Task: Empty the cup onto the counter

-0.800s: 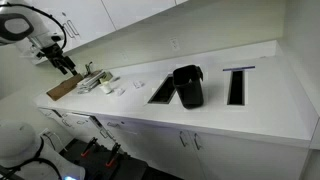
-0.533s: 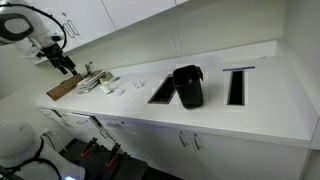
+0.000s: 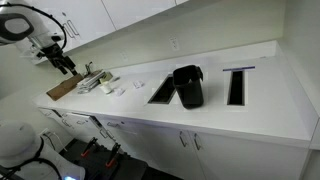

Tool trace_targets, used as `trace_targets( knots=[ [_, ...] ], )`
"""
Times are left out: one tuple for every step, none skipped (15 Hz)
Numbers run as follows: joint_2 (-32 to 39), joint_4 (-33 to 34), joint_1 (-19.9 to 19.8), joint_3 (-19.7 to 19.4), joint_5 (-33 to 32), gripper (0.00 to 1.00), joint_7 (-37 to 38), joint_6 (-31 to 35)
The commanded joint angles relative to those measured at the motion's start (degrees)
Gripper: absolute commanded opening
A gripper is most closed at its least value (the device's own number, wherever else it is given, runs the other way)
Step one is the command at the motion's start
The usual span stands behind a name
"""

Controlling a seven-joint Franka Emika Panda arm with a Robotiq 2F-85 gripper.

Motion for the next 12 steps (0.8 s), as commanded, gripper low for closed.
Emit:
trace_targets(
  knots=[
    [1.56,0.78,-0.06,1.36,-0.06,1.0,-0.34,0.04],
    [2.83,1.28,0.74,1.85,0.59,1.0,-0.85,0.87],
    [5.28,2.27,0.92,3.6,0.34,1.0,0.36,2.06],
    [7.16,2.83,0.96,5.1,-0.16,1.0,1.25,3.4],
    [9.72,3.27,0.81,6.96,-0.88,1.0,2.32,6.15],
    [12.41,3.69,0.37,8.76,-1.73,1.0,3.83,9.41],
    [15.08,4.37,0.29,10.04,-2.3,1.0,5.19,12.14],
    [18.29,5.05,-0.24,11.83,-3.79,1.0,7.6,15.94],
    [21.67,6.14,-0.93,13.48,-5.78,1.0,10.68,19.08],
    [24.35,7.02,-1.28,14.39,-7.66,1.0,13.24,21.65],
    [27.19,8.14,-1.75,15.2,-10.16,1.0,16.31,24.0],
    [30.12,9.44,-1.84,15.42,-12.08,1.0,18.75,26.17]
  ],
)
